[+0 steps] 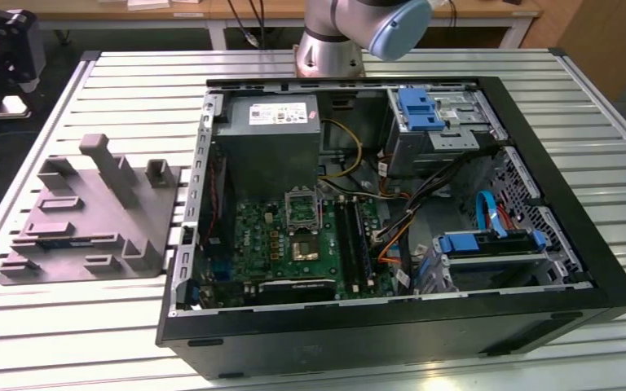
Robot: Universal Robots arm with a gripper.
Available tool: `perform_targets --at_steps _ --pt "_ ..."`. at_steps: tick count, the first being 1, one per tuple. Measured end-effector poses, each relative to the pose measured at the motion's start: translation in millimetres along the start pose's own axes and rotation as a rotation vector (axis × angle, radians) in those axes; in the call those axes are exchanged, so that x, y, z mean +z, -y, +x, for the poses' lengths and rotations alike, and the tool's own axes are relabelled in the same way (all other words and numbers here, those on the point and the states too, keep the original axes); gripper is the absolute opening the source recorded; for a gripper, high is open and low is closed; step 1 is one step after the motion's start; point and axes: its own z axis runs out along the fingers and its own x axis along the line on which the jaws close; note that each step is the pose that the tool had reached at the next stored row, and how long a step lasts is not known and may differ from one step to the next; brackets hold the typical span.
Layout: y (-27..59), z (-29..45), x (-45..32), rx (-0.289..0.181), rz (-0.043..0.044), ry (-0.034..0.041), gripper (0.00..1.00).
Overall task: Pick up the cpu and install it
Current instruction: 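Pick up the cpu and move it towards the insertion slot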
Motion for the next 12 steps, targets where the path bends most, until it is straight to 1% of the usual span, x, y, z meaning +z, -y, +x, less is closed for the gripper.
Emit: perform_targets --at_steps 12 --pt "0.0 -2.9 0.0 0.000 0.0000 0.0000 0.47"
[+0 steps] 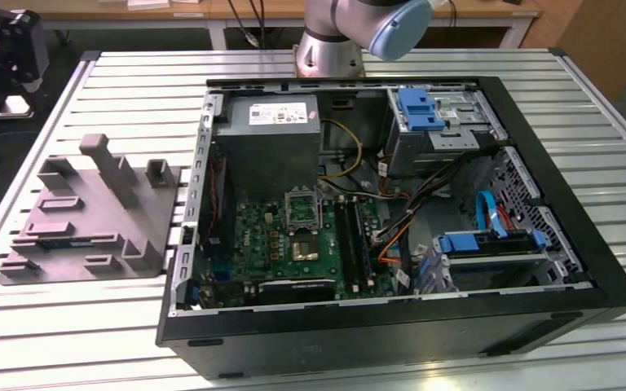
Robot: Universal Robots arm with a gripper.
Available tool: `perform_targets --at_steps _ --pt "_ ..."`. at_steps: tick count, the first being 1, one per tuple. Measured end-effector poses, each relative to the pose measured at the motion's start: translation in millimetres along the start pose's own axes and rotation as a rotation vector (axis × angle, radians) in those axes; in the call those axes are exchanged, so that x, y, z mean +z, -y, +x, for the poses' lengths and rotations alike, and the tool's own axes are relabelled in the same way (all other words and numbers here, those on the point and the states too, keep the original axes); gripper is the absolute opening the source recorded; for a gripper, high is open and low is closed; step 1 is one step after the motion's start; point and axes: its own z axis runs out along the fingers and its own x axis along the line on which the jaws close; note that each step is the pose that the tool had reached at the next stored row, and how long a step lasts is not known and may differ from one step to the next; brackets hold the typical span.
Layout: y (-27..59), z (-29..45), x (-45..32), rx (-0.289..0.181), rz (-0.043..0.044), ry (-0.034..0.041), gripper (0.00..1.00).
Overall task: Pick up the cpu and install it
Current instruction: 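Pick up the cpu and move it towards the insertion slot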
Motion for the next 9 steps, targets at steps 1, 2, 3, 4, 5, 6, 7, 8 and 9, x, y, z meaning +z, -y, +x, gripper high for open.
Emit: perform_targets --at_steps 1,2,3,4,5,6,7,8,9 --pt "0.0 -0.3 0.0 0.000 0.0000 0.0000 0.47" --pt "0.0 -0.5 0.0 0.000 0.0000 0.0000 0.47" --pt "0.0 -0.7 0.0 0.000 0.0000 0.0000 0.47" --pt "0.0 -0.9 0.0 0.000 0.0000 0.0000 0.47" --pt "0.0 -1.1 0.0 0.000 0.0000 0.0000 0.47" --pt "0.0 -1.3 0.0 0.000 0.0000 0.0000 0.47" --pt "0.0 -1.6 0.0 0.000 0.0000 0.0000 0.47" --pt "0.0 -1.8 0.0 0.000 0.0000 -0.0001 0.47" --pt "0.0 -2.1 0.0 0.000 0.0000 0.0000 0.47"
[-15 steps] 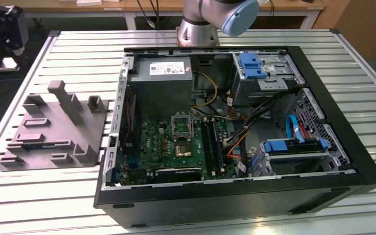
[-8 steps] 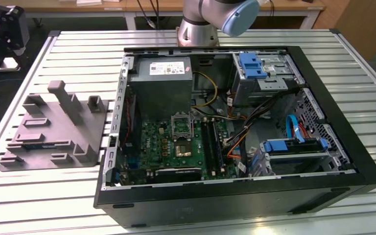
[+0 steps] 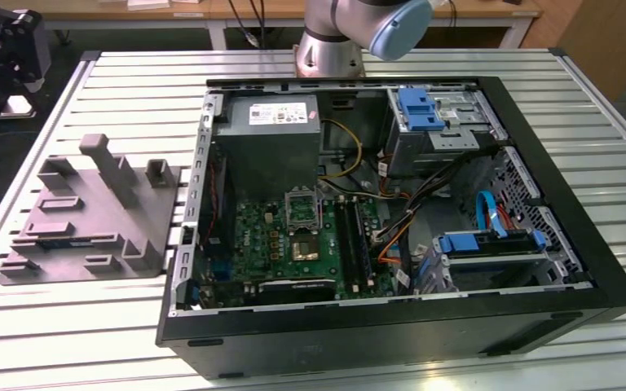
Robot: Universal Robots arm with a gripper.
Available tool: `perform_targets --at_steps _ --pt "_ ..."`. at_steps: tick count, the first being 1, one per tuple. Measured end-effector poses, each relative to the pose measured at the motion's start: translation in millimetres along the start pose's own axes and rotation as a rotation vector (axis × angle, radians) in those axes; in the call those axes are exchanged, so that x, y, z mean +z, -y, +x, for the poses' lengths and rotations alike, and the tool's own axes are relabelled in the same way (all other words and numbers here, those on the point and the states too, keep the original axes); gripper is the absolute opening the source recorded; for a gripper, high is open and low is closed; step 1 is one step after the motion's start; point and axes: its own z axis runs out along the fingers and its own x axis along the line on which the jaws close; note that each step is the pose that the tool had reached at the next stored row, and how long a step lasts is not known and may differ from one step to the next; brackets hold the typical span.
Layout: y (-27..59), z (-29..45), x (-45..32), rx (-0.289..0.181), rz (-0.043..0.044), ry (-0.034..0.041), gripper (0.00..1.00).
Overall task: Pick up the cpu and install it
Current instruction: 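Pick up the cpu and move it towards the insertion slot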
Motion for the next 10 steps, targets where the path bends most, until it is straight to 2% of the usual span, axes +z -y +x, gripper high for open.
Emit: perform_targets --at_steps 10 --pt "0.0 -2.3 0.0 0.000 0.0000 0.0000 0.47"
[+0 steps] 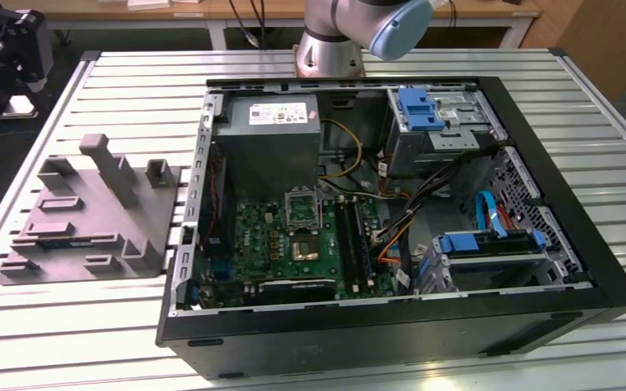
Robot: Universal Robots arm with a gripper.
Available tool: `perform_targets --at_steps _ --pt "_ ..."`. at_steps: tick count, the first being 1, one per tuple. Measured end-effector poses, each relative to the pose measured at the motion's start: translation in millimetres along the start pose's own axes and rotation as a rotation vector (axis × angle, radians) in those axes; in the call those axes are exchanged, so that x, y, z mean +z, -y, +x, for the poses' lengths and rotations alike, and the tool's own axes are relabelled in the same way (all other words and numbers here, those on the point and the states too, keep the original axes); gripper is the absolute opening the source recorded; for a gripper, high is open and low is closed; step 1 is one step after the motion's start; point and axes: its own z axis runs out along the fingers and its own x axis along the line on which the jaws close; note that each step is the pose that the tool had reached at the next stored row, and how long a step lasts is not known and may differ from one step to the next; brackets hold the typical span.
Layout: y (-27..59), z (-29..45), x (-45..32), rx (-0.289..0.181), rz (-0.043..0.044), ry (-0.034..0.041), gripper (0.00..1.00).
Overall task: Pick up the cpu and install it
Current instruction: 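Pick up the cpu and move it towards the insertion slot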
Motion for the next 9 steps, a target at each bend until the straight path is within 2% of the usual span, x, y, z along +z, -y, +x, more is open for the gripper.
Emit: perform_targets --at_steps 9 --pt "0.0 -6.2 0.0 0.000 0.0000 0.0000 0.47"
